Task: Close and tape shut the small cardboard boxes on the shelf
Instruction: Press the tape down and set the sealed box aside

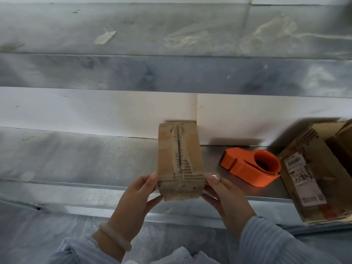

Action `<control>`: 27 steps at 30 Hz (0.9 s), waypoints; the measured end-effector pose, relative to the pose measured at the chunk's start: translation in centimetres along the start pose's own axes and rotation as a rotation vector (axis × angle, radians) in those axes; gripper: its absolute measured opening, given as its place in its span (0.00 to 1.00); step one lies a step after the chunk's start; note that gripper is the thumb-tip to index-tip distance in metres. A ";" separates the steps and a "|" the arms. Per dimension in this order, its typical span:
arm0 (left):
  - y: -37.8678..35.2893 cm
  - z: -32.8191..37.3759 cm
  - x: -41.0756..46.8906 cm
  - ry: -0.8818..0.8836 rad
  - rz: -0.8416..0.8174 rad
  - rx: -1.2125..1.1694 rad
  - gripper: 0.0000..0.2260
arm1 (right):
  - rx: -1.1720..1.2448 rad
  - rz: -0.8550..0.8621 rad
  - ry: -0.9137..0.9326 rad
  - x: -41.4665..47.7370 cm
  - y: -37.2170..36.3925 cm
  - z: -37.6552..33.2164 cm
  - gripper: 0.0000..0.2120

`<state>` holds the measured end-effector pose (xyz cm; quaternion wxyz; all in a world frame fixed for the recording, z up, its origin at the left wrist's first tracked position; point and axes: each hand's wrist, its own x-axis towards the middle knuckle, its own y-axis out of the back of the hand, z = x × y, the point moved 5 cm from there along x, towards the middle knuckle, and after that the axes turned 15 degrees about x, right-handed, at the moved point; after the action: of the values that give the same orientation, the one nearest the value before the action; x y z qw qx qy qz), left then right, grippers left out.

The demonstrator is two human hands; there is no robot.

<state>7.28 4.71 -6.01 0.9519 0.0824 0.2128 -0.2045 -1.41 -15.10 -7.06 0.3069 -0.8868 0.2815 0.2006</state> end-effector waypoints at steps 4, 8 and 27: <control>0.3 -0.7 0.3 0.039 0.014 -0.109 0.19 | -0.020 0.048 0.017 -0.1 -0.3 -0.1 0.14; 0.1 -1.0 0.5 0.064 -0.022 -0.170 0.15 | -0.001 0.061 0.005 0.1 -0.7 0.1 0.18; -1.0 -4.6 2.6 0.060 -0.024 0.031 0.23 | 0.095 0.187 0.108 2.8 -1.1 4.0 0.07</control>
<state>7.29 3.96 -11.37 0.9412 0.1005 0.2391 -0.2167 0.72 -12.81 -10.98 0.3127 -0.8506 0.3883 0.1670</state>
